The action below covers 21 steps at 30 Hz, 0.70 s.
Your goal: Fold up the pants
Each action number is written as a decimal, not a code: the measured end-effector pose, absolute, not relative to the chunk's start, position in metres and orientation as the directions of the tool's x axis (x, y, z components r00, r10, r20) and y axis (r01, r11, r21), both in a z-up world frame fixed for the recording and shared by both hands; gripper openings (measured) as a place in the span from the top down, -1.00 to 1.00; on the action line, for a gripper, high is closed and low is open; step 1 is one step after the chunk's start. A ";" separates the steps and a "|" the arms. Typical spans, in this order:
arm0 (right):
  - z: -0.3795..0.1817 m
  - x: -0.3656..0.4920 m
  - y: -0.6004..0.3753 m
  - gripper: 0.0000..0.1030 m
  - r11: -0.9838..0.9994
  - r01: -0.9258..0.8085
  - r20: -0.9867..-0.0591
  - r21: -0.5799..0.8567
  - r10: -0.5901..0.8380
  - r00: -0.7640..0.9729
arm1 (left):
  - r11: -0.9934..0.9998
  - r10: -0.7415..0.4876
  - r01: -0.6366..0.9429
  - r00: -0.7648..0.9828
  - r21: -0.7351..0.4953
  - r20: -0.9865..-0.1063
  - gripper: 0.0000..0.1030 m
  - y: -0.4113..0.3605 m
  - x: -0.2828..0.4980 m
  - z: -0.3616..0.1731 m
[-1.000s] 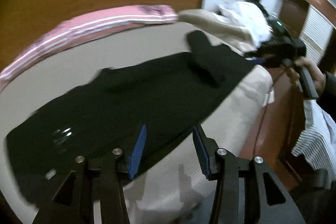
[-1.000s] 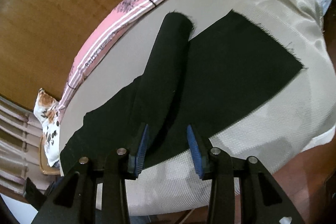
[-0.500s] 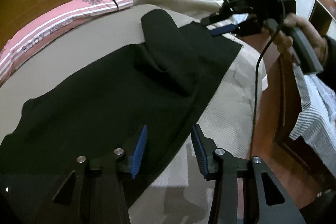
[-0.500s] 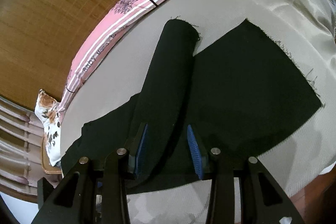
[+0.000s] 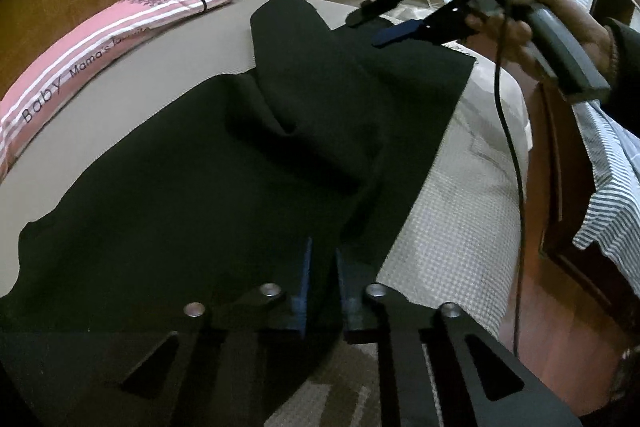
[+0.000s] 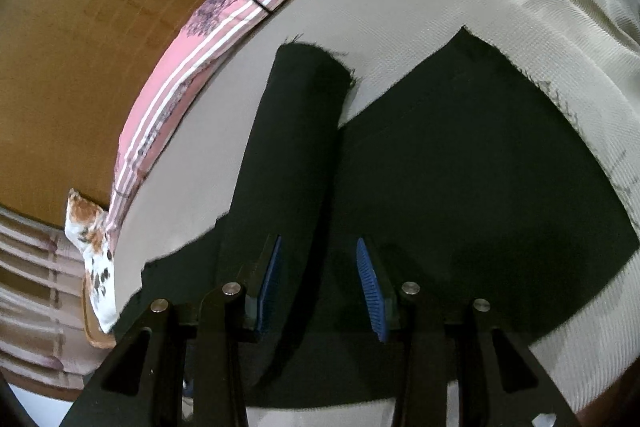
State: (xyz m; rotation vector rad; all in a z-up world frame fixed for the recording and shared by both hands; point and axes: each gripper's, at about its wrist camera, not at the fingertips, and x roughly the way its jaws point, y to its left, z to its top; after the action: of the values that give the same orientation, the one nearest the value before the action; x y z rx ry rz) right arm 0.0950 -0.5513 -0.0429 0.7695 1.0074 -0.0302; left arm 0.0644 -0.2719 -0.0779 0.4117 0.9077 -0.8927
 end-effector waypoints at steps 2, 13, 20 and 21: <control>-0.047 0.105 -0.560 0.29 0.718 0.372 -0.755 0.588 0.323 0.570 | 0.587 -0.496 0.807 0.298 -0.061 -0.816 0.85 -0.271 0.067 -0.078; -0.069 0.176 -0.594 0.29 0.653 0.411 -0.727 0.636 0.328 0.603 | 0.612 -0.563 0.758 0.221 -0.223 -0.796 0.87 -0.259 0.082 -0.080; -0.054 0.223 -0.574 0.30 0.670 0.343 -0.698 0.659 0.373 0.612 | 0.610 -0.569 0.758 0.217 -0.231 -0.793 0.87 -0.259 0.083 -0.081; -0.050 0.227 -0.570 0.30 0.673 0.323 -0.688 0.666 0.386 0.615 | 0.610 -0.571 0.757 0.215 -0.234 -0.793 0.87 -0.259 0.084 -0.081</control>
State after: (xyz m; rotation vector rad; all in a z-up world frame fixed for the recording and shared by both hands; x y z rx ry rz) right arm 0.2267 -0.5699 -0.0501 0.8660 0.9394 0.0424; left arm 0.0841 -0.2589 -0.0813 0.2211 0.9886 -0.9307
